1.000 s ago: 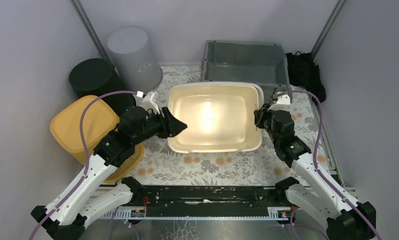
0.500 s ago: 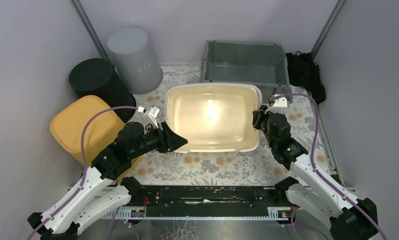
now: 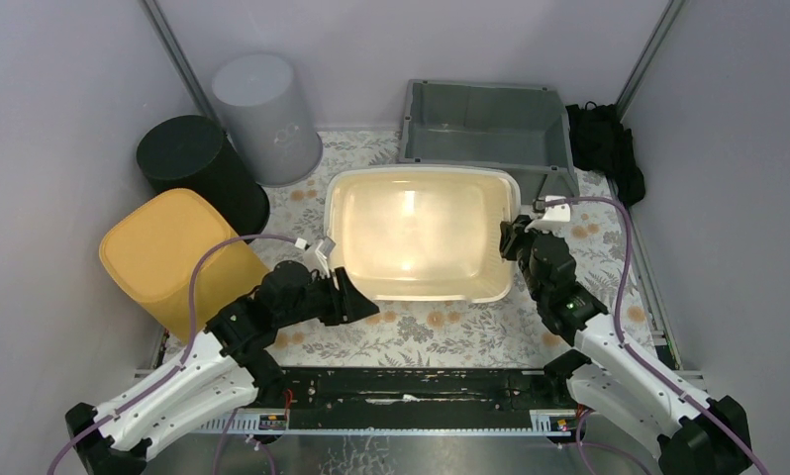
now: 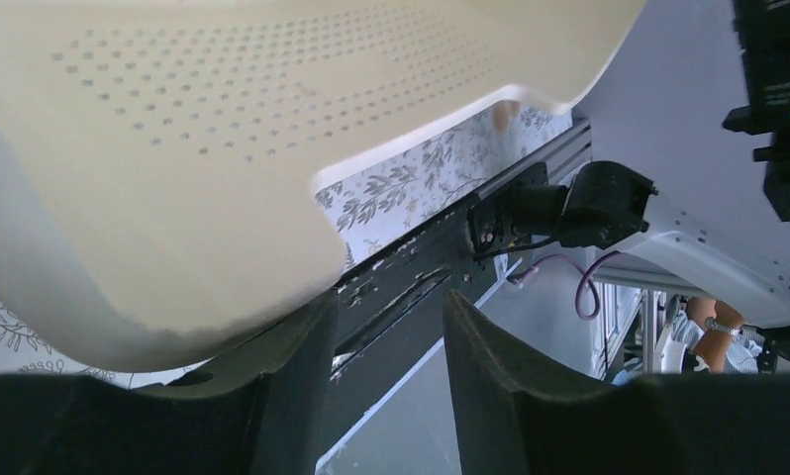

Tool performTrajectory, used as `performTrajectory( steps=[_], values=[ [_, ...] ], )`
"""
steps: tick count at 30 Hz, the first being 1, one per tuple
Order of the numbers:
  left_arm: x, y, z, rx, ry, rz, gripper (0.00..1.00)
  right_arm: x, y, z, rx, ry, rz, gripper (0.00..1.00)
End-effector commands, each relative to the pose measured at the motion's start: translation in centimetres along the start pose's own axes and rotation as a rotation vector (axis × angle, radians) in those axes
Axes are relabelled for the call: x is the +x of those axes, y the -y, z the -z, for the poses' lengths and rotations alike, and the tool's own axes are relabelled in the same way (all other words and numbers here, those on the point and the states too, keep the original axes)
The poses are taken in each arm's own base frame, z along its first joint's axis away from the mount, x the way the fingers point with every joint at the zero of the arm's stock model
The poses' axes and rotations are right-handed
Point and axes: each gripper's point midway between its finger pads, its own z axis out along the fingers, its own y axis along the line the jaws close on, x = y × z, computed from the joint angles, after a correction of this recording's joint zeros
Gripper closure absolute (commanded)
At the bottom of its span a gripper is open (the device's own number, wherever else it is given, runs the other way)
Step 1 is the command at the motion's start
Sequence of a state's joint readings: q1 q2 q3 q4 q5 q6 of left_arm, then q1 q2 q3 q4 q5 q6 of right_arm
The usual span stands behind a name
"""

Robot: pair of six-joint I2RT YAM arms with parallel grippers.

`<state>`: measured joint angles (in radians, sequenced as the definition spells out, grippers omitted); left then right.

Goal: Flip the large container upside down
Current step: Turn the container upside down at the center of the board.

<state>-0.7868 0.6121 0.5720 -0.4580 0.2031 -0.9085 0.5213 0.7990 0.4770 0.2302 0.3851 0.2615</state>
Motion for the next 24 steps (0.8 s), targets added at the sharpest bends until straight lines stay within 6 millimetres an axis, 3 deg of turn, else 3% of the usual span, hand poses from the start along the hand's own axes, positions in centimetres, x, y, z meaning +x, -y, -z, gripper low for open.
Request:
performTrajectory(
  steps=[1, 15, 20, 24],
  values=[
    [0.4, -0.1, -1.0, 0.025, 0.015, 0.017, 0.5, -4.1, -1.3, 0.4, -0.041, 0.162, -0.126, 1.0],
    [2.3, -3.6, -2.9, -0.056, -0.022, 0.023, 0.48, -1.9, -1.0, 1.3, -0.063, 0.116, -0.129, 1.0],
    [1.5, -2.2, -2.6, -0.02, -0.001, 0.022, 0.48, -1.7, -0.6, 1.6, -0.051, 0.115, -0.124, 1.0],
    [-0.9, -0.5, -1.0, -0.02, 0.088, -0.005, 0.48, -1.9, -0.4, 1.7, -0.041, 0.117, -0.124, 1.0]
  ],
)
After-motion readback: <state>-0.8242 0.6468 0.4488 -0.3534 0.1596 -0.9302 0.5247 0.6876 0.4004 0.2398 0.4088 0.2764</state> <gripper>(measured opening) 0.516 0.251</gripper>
